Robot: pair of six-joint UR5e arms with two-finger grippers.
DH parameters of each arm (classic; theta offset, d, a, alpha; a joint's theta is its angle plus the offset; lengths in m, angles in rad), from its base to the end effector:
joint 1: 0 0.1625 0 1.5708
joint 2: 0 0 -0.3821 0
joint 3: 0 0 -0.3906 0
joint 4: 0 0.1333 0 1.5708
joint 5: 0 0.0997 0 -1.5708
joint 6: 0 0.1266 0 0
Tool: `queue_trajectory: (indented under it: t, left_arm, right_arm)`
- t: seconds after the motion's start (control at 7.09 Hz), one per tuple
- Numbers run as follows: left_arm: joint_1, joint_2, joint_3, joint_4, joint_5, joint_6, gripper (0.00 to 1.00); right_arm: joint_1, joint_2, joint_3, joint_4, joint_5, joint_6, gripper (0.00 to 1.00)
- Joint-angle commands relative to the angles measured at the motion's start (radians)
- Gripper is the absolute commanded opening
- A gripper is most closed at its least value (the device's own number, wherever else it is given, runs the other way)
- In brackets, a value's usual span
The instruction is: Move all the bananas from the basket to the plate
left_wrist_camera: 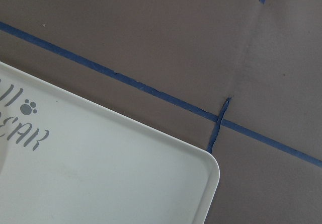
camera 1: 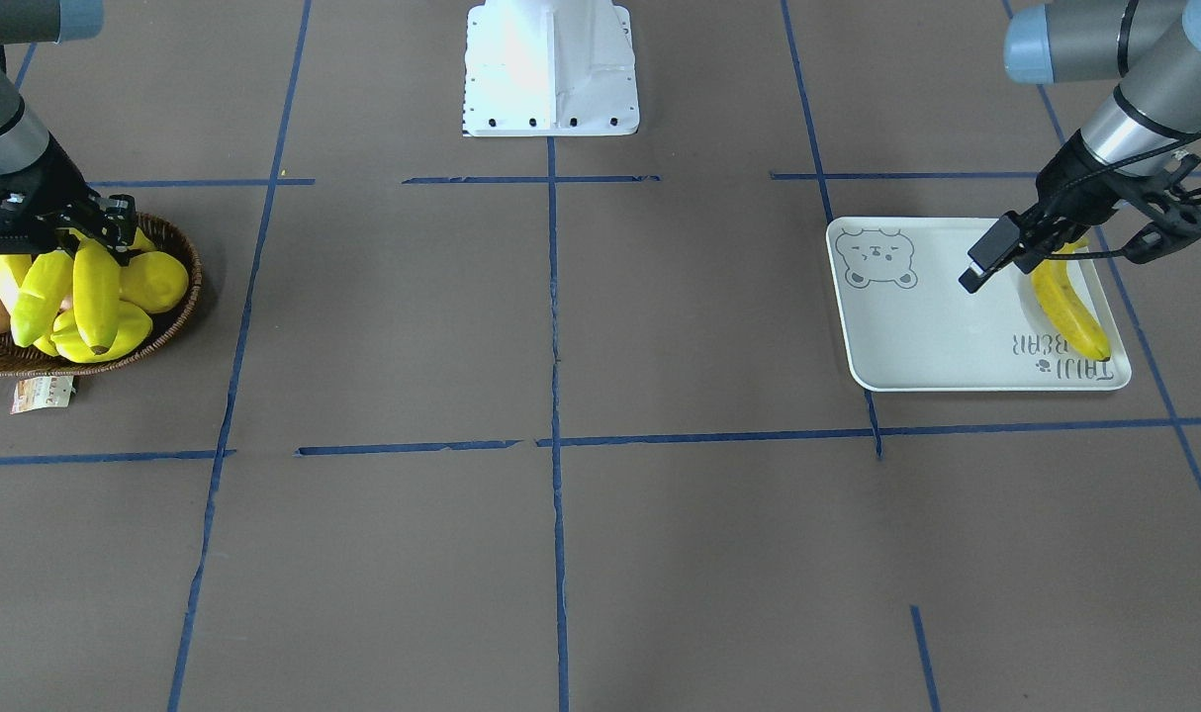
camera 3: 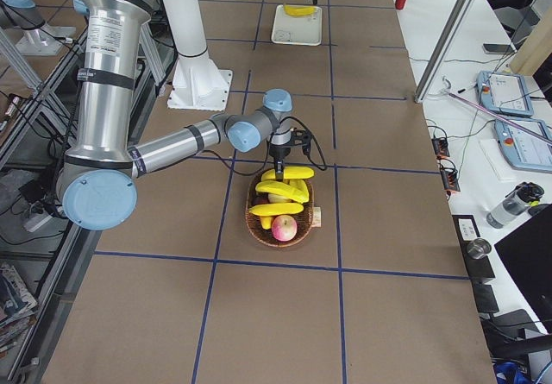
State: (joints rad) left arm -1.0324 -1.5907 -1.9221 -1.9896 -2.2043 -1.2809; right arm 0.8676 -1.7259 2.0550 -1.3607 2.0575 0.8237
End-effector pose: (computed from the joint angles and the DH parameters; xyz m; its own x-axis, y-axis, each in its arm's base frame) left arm 0.2136 -0.4714 0.4038 0.4820 -0.3577 -0.7998 0.3533 0.9147 -0.1962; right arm -0.2368 -0.3939 0.4586 0.7597 -0.0326 0.6494 -0.0036 0.9985 0.0544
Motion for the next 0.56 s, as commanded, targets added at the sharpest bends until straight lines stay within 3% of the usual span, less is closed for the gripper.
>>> queue_trajectory:
  t: [0.0, 0.28, 0.42]
  left_arm:
    - [0.0, 0.0, 0.0, 0.0, -0.002, 0.0, 1.0]
    - [0.003, -0.005, -0.002, 0.0, -0.003, 0.0, 1.0]
    - [0.005, -0.011, -0.002, -0.002, -0.005, 0.0, 1.0]
  right_arm:
    - [0.107, 0.0, 0.028, -0.006, 0.14, -0.001, 0.02]
    - [0.128, 0.003, 0.095, -0.008, 0.228, 0.002, 0.0]
    - [0.101, 0.076, 0.115, -0.052, 0.225, 0.008, 0.0]
